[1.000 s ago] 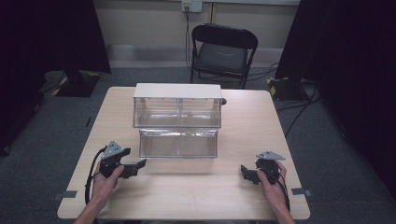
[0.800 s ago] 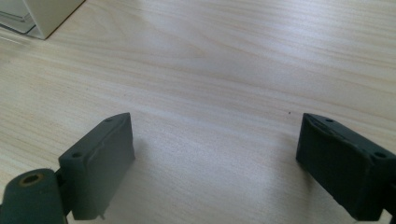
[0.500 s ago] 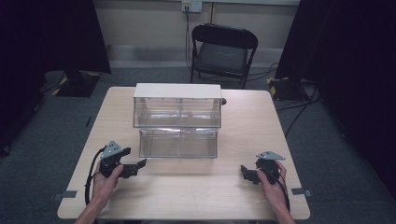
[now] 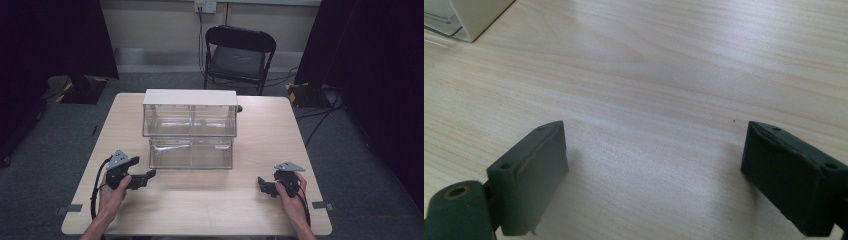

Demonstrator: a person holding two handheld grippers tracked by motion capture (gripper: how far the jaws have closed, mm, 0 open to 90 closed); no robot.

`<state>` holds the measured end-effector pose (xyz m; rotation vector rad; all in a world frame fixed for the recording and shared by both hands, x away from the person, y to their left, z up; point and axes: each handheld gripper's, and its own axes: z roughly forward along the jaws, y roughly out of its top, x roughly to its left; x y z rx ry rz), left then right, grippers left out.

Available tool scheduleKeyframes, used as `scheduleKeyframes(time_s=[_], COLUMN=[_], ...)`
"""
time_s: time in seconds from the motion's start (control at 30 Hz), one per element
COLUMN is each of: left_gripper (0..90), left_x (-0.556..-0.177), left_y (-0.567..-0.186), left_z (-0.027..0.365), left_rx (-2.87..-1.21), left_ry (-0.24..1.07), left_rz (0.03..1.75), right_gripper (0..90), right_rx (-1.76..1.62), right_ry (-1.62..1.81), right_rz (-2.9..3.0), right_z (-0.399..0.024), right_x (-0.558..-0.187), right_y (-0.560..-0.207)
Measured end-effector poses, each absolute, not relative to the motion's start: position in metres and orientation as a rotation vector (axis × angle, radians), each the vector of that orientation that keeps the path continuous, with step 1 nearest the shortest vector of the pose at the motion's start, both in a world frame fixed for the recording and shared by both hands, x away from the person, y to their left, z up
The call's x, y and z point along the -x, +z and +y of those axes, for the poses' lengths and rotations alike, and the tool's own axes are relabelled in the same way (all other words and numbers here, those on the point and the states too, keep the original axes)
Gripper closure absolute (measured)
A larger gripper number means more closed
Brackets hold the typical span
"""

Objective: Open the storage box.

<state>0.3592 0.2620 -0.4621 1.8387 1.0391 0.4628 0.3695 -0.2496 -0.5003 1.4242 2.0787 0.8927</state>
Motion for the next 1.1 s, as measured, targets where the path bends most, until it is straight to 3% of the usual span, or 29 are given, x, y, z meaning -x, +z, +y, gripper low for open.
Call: scheduleKeyframes(time_s=[1.1], left_gripper=[14.9], left_x=[-0.360], left_y=[-0.450], left_z=[0.255], left_rx=[-1.824], left_ry=[0.445], left_rz=[1.049], right_gripper=[10.6], right_rx=[-1.424], right_ry=[0.893], right_rz=[2.079], right_z=[-0.250], right_x=[-0.369], right_y=[-0.500])
